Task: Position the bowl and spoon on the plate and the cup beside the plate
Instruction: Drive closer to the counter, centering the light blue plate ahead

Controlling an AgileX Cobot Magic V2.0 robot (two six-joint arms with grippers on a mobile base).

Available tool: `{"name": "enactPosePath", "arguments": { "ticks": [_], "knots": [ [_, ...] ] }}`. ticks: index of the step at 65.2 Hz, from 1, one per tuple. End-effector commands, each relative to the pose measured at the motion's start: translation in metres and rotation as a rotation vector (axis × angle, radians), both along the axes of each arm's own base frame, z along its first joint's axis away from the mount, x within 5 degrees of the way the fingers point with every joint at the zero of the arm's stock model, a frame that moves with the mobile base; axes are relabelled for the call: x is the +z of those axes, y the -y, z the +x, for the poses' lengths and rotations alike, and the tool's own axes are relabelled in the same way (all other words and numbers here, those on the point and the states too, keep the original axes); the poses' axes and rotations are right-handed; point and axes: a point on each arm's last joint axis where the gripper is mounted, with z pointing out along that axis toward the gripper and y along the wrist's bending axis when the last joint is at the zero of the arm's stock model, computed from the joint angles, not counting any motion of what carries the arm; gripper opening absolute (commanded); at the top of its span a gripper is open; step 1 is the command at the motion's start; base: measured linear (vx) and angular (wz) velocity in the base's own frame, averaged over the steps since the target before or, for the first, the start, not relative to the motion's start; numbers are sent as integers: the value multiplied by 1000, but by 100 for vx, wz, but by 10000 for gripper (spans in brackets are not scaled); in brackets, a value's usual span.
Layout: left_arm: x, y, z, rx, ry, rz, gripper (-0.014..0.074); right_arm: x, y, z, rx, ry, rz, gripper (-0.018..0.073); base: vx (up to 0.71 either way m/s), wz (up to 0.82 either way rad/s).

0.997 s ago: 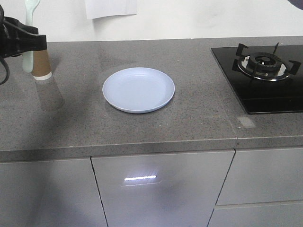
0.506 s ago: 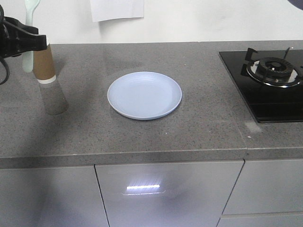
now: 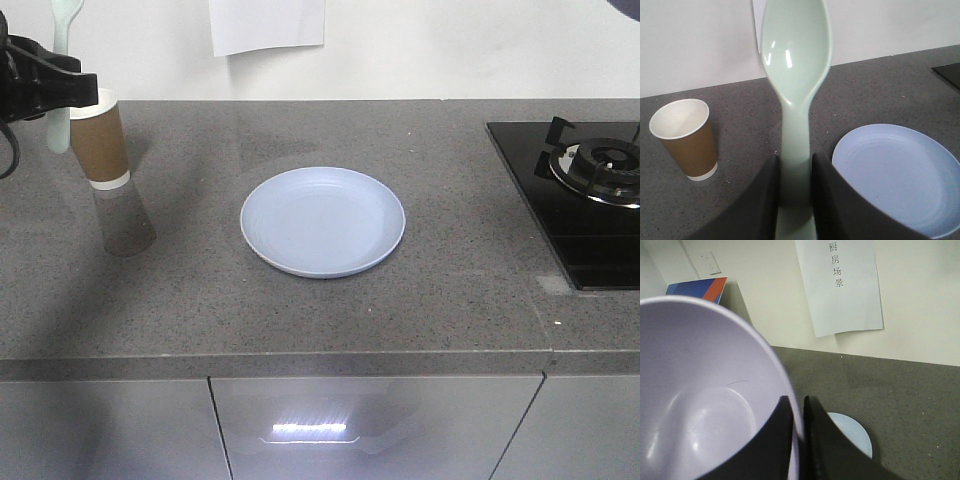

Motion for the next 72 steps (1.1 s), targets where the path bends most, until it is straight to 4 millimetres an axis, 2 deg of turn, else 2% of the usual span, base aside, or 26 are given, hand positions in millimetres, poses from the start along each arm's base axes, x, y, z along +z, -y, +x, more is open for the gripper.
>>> {"name": "enactPosePath", "arguments": {
  "ticks": [1, 72],
  "knots": [
    [23, 0, -7, -1, 116, -42, -6, 17, -9, -14, 45, 72, 20, -5, 5, -1],
    [23, 0, -7, -1, 116, -42, -6, 17, -9, -14, 45, 72, 20, -5, 3, 0]
  ]
}}
